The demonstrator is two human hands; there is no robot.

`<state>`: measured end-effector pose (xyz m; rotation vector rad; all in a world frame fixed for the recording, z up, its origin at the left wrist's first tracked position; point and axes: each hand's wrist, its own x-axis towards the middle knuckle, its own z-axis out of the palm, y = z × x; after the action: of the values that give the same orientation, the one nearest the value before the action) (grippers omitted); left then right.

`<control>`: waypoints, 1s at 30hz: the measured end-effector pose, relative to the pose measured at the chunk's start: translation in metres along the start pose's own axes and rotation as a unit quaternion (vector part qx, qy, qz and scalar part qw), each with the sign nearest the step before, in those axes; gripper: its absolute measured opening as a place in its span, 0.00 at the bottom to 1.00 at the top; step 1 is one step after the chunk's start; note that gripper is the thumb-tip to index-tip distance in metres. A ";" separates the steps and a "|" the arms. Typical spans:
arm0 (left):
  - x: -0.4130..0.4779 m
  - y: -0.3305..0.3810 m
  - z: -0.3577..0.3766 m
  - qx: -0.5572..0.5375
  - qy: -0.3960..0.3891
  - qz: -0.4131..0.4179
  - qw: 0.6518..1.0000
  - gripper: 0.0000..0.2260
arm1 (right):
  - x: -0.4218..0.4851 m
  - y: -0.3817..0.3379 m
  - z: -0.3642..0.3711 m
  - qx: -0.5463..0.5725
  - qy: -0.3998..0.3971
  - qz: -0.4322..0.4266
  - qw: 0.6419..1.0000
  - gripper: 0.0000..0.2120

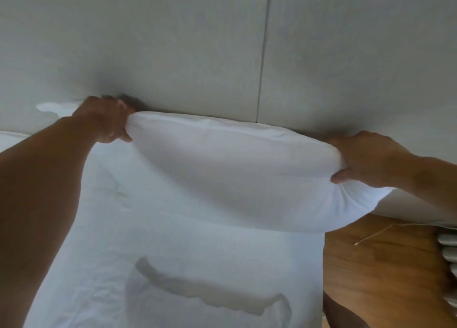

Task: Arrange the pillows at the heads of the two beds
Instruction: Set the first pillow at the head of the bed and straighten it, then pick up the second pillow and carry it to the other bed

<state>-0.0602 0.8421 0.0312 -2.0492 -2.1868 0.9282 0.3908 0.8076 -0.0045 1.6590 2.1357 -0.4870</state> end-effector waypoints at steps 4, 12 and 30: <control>0.003 -0.007 -0.007 -0.003 0.037 0.005 0.999 0.25 | 0.000 0.002 -0.001 0.000 0.011 0.012 1.000 0.39; 0.019 0.003 0.028 -0.082 0.008 -0.022 0.996 0.29 | 0.018 -0.012 0.018 0.010 0.027 0.031 0.999 0.36; -0.096 0.010 0.052 -0.248 0.005 -0.080 0.965 0.41 | -0.071 -0.014 -0.004 -0.002 0.151 -0.121 0.981 0.35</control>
<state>-0.0577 0.7333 0.0207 -1.9847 -2.7455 0.3766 0.3929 0.7471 0.0357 1.5603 2.5744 -0.3131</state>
